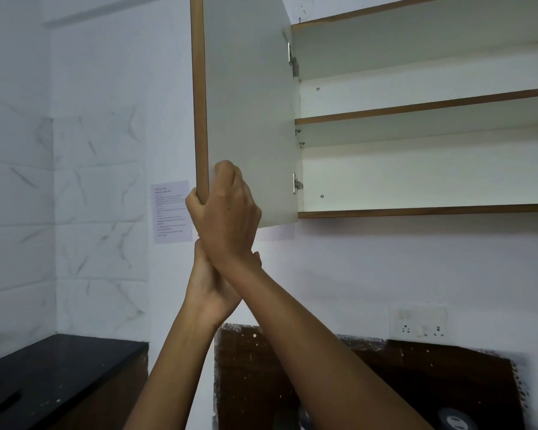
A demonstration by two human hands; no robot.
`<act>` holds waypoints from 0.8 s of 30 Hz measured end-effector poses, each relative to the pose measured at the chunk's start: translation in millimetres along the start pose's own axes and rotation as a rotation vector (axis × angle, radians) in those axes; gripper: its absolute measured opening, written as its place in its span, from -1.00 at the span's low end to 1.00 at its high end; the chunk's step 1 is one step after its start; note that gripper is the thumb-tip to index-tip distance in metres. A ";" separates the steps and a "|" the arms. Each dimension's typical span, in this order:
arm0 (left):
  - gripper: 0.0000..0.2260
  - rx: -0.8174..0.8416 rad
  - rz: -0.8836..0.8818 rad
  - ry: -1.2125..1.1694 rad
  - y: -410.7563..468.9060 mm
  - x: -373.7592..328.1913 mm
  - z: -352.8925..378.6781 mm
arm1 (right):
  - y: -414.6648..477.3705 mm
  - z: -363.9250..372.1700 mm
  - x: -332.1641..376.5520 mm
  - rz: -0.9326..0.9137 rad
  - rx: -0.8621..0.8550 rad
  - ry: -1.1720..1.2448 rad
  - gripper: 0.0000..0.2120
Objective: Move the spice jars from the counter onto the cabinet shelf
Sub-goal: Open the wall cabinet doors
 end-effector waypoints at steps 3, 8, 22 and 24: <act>-0.73 0.032 0.002 0.032 -8.1 0.2 2.6 | -10.6 -8.6 -8.7 -0.008 0.160 0.106 -0.68; -0.76 0.009 -0.033 0.311 -29.2 30.4 -0.7 | -37.1 -35.9 -44.2 0.042 0.341 0.190 -0.66; -0.78 -0.059 -0.192 0.924 -113.3 151.5 -65.0 | -207.8 -112.9 -162.7 0.281 0.768 0.092 -0.72; -0.80 -0.070 -0.242 0.954 -126.9 167.5 -86.9 | -241.4 -123.6 -175.5 0.312 0.842 0.072 -0.70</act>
Point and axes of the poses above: each hand's wrist, its own y-axis towards the middle knuckle, its own z-axis out of the palm, x = y × z, the point moved 4 cm from there along y, towards the middle knuckle, and after that the axes turned 5 degrees about x, right-handed, at the moved point
